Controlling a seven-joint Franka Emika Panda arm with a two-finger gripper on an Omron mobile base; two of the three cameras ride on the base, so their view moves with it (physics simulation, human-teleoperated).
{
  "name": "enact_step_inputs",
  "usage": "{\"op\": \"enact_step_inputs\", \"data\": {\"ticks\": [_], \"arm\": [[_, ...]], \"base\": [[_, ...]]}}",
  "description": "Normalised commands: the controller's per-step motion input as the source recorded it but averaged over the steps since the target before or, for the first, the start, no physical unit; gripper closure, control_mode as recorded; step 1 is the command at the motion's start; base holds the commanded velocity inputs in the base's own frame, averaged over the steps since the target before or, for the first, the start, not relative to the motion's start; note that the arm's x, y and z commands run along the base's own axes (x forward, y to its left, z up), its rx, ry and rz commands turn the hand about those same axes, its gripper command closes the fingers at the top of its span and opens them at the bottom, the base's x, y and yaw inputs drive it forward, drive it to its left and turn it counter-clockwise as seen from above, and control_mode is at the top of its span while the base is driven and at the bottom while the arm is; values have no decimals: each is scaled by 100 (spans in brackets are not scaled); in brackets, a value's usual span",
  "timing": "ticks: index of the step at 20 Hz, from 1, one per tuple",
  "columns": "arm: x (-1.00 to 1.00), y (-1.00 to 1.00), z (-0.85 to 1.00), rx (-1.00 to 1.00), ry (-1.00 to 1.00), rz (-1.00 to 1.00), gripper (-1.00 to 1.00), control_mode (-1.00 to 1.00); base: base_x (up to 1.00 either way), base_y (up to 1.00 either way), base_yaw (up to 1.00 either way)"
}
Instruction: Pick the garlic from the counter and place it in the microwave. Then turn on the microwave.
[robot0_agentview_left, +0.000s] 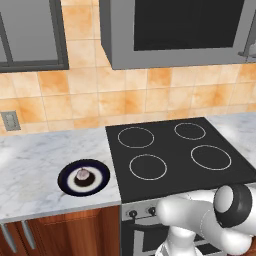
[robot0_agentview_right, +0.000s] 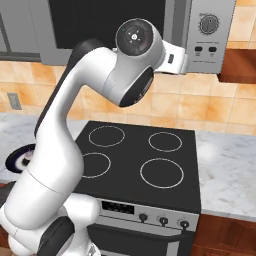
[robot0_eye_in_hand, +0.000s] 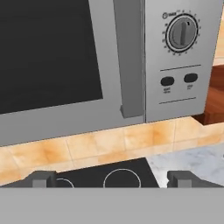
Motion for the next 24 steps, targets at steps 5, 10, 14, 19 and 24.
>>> {"op": "enact_step_inputs", "data": {"ticks": [5, 10, 14, 19, 24], "arm": [[2, -8, 17, 0, -3, 0, -100, -100], [8, -6, 16, 0, -1, 0, -100, -100], [19, 0, 10, 0, -1, 0, -100, -100], [17, 0, 9, 0, -3, 1, -100, -100], [19, 0, 5, 0, -5, 2, -100, -100]], "base": [[0, 0, 0], [0, 0, 0], [0, 0, 0], [0, 0, 0], [0, 0, 0]]}}
